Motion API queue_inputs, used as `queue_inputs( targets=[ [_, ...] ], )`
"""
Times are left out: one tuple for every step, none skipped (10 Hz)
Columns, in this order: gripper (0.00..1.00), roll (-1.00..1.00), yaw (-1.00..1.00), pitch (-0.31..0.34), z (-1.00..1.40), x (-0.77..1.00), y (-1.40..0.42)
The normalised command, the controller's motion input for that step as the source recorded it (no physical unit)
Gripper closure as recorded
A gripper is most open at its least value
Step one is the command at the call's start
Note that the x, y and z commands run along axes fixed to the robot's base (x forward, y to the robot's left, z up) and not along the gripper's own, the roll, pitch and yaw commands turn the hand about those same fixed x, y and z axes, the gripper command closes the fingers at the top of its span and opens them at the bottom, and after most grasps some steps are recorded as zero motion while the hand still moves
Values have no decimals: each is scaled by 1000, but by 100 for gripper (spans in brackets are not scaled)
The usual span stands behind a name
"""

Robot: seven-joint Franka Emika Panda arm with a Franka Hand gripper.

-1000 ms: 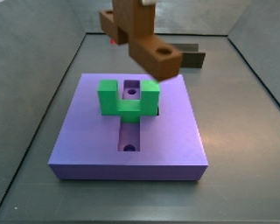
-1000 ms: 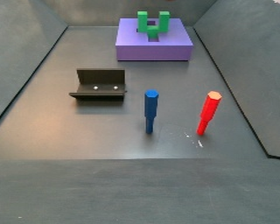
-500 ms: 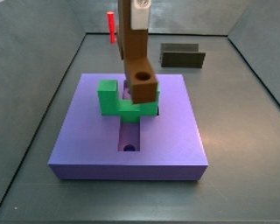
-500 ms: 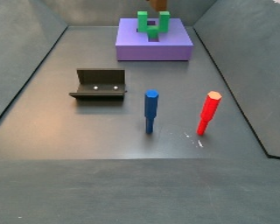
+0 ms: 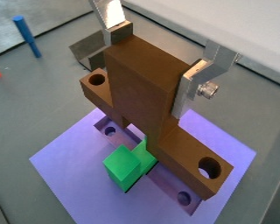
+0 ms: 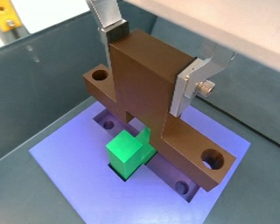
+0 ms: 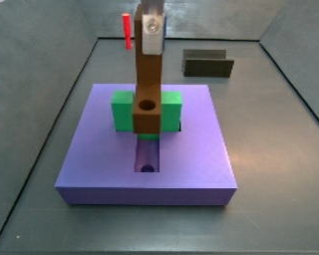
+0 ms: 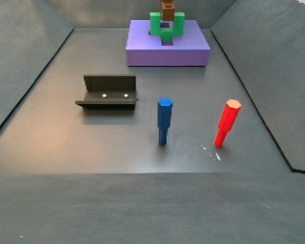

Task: Pick up the brown object. Move up. Place the brown object on the fixture. Regrasp the brown object. Move to above the board. Insert the brown object.
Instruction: Insert the brown object.

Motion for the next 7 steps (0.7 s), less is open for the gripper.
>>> queue_inputs(
  targets=[
    [100, -43, -226, -7, -191, -160, 0],
    [100, -83, -109, -40, -174, -123, 0],
    [100, -111, 0, -51, -177, 0, 0],
    [100, -134, 171, -39, -189, 57, 0],
    [100, -130, 291, -30, -194, 134, 0],
    [100, -60, 171, -34, -203, 20, 0],
    [100, 0, 123, -21, -171, 0, 0]
  ],
)
